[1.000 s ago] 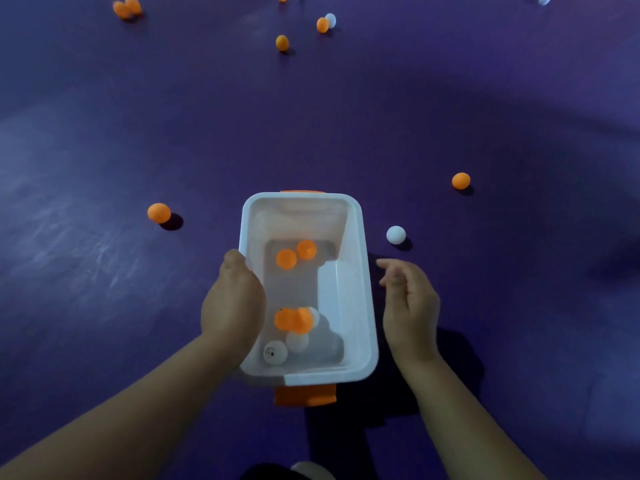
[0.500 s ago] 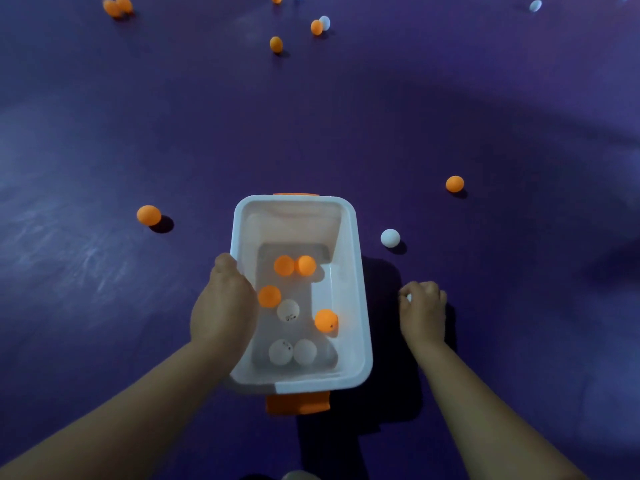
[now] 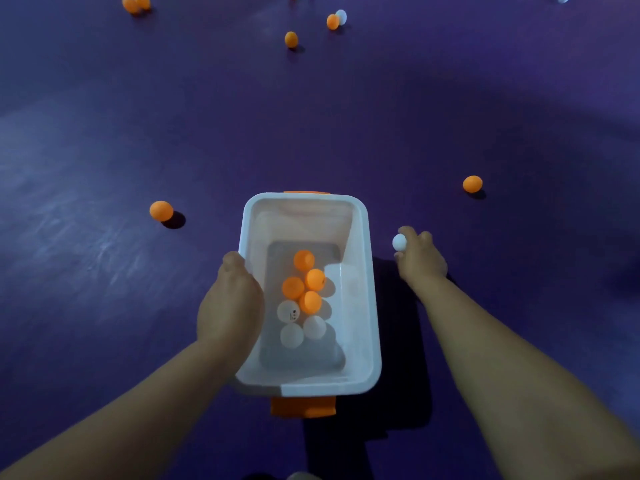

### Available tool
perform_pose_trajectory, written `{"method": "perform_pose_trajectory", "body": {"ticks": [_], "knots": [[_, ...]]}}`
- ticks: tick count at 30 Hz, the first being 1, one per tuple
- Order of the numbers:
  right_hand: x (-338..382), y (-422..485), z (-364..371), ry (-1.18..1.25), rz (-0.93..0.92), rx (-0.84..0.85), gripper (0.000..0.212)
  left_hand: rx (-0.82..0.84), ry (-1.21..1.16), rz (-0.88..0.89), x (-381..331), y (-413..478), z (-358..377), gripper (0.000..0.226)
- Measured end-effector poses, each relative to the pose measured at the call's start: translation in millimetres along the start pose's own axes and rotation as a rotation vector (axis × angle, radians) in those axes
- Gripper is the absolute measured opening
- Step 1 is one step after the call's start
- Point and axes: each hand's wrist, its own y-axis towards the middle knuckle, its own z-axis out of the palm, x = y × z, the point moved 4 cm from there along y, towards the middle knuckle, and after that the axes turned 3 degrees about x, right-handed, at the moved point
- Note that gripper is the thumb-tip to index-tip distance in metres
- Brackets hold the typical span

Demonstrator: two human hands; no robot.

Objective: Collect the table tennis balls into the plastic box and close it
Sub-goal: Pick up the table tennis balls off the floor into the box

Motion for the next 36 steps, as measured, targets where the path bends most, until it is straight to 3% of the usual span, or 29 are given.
{"method": "perform_pose_trajectory", "body": {"ticks": [2,5,8,10,14,17,19,21,24,27,36], "knots": [[1,-3,-3,0.07,0.033,0.007,0.037,0.0,0.006,0.002,-1,-1,0,0.008],[16,-28,-19,0.567,0.019,-0.15,0.04,0.007,-0.009,-0.007,-3,-1,-1,0.008],[49,-72,-43,0.999,-0.153,-0.316,0.041,0.011,-0.009,-0.009,-4,-2,-2,0.008],[73,-97,-52,1.101,-0.264,-0.259,0.037,0.019,-0.008,-0.019,-5,-2,-3,0.009],[98,-117,-44,1.078,-0.345,-0.048,0.036,0.015,-0.027,-0.032,-2,-2,-4,0.01],[86,-114,-46,0.959,-0.289,-0.237,0.029,0.02,-0.022,-0.003,1,-2,-4,0.007],[74,-110,-44,0.789,-0.213,-0.321,0.037,0.037,-0.045,0.0,3,0,-3,0.007],[67,-107,-34,0.682,-0.098,-0.226,0.051,0.046,-0.098,0.014,3,-1,-3,0.011],[70,-105,-21,0.603,-0.081,-0.07,0.029,0.054,-0.183,0.04,2,-3,-7,0.016],[76,-98,-26,0.629,-0.138,-0.081,0.015,0.044,-0.185,0.048,-2,4,-15,0.018],[131,-58,-97,0.794,-0.25,-0.125,0.016,-0.015,-0.027,0.075,-39,63,-81,0.015]]}}
